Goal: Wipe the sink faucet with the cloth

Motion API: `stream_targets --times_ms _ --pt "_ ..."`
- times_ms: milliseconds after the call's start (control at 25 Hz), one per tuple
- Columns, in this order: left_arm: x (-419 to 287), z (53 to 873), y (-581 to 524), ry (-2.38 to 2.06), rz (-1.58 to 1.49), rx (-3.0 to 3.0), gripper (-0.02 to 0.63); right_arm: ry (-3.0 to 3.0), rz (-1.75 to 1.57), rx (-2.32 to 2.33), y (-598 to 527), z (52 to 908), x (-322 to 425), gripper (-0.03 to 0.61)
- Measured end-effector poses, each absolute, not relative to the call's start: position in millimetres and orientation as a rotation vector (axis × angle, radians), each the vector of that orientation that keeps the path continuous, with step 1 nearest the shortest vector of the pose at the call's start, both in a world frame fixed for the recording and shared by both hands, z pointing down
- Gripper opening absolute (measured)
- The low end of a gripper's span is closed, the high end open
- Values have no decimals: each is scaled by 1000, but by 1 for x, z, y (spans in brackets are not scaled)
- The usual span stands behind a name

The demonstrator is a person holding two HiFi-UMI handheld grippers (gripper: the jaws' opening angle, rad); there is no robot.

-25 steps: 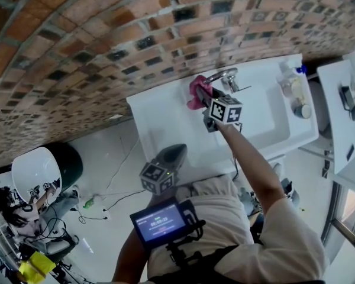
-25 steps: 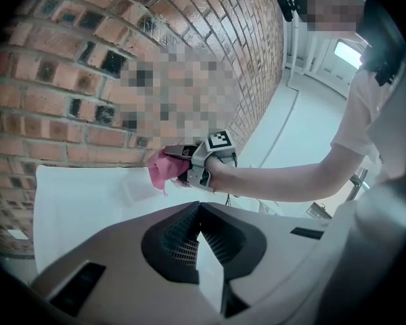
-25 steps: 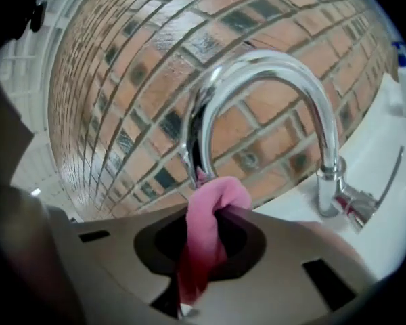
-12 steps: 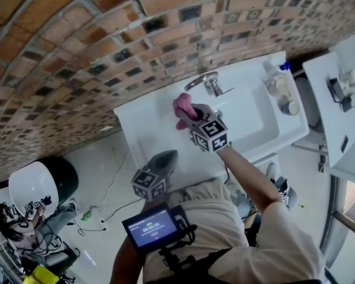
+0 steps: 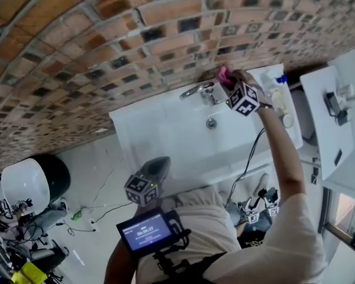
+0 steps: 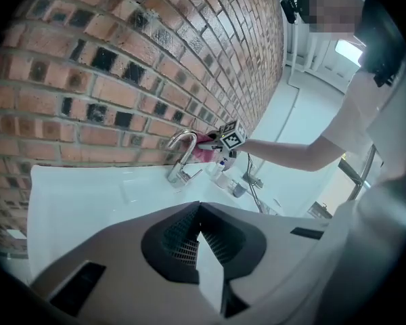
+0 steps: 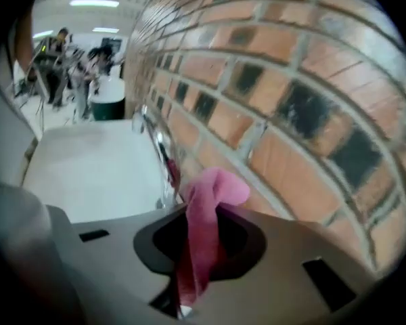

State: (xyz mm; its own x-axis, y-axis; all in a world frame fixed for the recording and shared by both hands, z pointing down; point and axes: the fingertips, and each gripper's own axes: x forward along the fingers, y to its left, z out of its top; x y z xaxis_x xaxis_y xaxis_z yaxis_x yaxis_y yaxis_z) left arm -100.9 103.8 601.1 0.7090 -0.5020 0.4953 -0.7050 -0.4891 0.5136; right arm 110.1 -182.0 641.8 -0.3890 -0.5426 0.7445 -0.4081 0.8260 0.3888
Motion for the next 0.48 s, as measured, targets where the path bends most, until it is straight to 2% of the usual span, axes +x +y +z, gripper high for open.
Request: stream_targets --times_ms 200,480 --pt "-96 604 101 -947 366 2170 -6 -1879 -296 317 -193 708 100 61" --pt "-103 607 97 -1006 364 2137 -6 -1854 -255 126 -190 755 95 61"
